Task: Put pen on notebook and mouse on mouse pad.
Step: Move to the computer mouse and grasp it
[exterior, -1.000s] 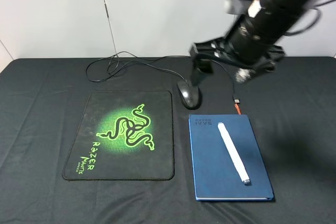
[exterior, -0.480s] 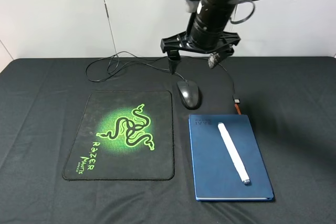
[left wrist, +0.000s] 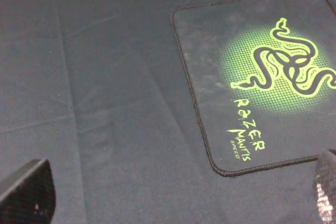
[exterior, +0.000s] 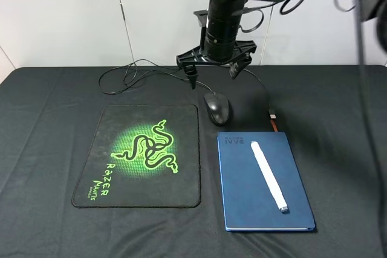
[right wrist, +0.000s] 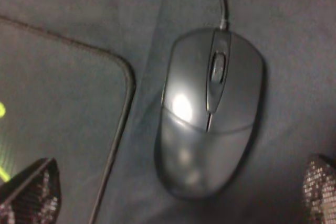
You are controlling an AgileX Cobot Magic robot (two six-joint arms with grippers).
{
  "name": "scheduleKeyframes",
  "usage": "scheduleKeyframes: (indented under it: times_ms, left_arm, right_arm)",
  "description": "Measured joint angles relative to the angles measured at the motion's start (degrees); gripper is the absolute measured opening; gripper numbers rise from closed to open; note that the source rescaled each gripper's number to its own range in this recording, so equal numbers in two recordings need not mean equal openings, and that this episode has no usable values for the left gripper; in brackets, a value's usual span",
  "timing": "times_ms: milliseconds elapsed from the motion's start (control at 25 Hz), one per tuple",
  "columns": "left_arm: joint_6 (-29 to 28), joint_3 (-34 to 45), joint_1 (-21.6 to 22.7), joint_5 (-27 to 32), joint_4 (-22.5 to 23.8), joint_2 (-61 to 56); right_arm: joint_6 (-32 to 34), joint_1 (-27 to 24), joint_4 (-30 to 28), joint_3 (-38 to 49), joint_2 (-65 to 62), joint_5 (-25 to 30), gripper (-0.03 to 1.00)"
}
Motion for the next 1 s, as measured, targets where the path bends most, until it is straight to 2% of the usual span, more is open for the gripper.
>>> scheduleKeyframes:
  times_ms: [1000]
  left_arm:
    - [0.00, 0.00, 0.00, 0.00, 0.00, 0.00]
  right_arm:
    - [-2.77, -2.07, 0.09, -2.05, 8.99, 1.23, 1.00]
